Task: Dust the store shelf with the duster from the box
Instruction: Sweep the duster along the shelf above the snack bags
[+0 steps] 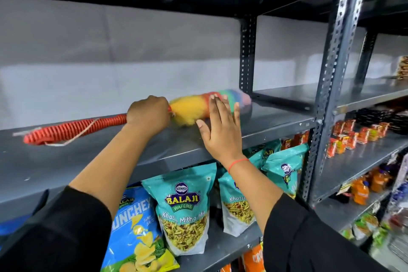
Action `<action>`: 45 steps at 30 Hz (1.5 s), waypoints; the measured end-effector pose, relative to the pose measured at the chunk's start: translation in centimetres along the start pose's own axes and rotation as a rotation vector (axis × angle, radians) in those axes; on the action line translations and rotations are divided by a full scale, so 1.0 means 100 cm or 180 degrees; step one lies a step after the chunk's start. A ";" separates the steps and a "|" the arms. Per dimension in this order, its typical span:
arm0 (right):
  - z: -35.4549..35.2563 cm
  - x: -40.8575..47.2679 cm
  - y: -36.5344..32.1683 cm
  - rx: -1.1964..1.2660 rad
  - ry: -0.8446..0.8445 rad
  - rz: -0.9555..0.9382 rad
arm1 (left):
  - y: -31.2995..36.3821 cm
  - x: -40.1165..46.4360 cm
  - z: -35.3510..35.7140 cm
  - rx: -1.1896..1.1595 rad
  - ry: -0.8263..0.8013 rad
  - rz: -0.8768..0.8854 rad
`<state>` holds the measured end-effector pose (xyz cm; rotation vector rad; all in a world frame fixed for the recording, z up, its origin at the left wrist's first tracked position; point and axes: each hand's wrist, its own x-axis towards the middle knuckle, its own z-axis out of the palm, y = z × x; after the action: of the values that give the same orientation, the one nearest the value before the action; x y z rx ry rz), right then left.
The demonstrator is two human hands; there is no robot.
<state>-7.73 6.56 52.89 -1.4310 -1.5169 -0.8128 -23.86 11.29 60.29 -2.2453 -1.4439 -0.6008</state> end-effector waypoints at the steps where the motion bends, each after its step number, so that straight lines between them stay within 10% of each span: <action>1: 0.000 0.000 0.000 -0.0007 0.0013 -0.0006 | 0.002 0.000 0.001 -0.0101 0.0041 -0.0033; 34: 0.000 -0.002 -0.002 0.0022 -0.0003 0.0082 | -0.136 -0.077 -0.032 -0.0018 -0.0055 -0.0423; 39: -0.006 -0.004 -0.058 0.0242 0.0171 -0.0018 | -0.162 -0.112 -0.037 -0.0896 -0.0056 -0.0162; 45: 0.011 -0.020 -0.129 0.0331 -0.0121 -0.0537 | -0.189 -0.119 -0.042 0.0123 -0.0018 -0.0308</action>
<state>-20.75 5.11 51.96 -1.2616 -1.7013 -0.7982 -46.20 7.43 59.08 -2.1595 -1.5607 -0.5919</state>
